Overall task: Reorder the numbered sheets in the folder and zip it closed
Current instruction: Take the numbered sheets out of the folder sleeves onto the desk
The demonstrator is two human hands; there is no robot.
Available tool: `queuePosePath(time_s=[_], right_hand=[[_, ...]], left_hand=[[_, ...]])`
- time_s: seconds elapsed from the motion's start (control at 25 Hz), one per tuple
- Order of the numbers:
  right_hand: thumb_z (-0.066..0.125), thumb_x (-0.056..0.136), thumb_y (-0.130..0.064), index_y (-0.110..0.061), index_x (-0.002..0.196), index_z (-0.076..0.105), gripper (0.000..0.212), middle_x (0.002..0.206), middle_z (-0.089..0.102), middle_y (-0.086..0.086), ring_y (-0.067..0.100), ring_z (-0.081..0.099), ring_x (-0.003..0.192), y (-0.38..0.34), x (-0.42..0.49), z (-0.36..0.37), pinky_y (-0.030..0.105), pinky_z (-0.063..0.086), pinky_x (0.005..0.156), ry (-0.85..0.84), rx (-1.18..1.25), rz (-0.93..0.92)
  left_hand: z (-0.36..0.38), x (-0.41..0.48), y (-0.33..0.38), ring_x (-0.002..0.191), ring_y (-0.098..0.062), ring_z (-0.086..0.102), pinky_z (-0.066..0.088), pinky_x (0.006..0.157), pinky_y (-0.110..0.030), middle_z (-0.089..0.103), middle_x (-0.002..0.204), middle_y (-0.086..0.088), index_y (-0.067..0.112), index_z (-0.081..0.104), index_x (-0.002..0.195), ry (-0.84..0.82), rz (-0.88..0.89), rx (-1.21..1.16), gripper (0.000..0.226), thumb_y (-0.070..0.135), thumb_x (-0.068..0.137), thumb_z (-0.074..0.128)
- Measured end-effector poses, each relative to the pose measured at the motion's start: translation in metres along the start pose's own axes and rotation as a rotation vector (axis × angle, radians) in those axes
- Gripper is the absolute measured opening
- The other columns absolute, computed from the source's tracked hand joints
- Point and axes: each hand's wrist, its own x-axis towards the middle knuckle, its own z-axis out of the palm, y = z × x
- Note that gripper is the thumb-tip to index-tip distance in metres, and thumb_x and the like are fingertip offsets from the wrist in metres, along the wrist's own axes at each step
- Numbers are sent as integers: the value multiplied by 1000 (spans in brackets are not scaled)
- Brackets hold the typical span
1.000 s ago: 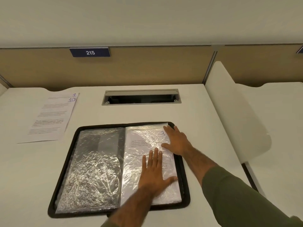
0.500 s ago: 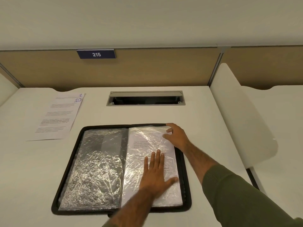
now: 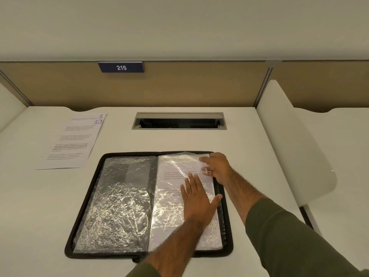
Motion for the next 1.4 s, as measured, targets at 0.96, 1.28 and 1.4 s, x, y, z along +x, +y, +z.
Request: queuePosePath(time_s=[0.96,1.28,1.4], right_hand=[[50,102,-49,-8,93,68,46,90,70,7,25,70,83,-28,-20,16,36,58,79,-25,-490,-277],[55,100,-47,-6,92,68,43,90,70,10,23,64,78,-14,-10,23,34,52,71,-1,-493,-208],[57,99,-45,-4,90,69,44,87,70,12,22,62,74,-10,-8,32,33,50,68,-6,-544,-209]], left_hand=[[-91,14,-68,140,-29,44,8,123,-60,65,129,-5,19,69,111,202,783,720,33,13,79,79],[-166,-14,-205,147,-29,34,18,123,-58,56,140,-7,18,66,104,236,743,797,32,5,77,76],[-176,-23,-252,148,-30,33,24,121,-58,53,145,-9,17,66,102,204,673,803,32,7,77,81]])
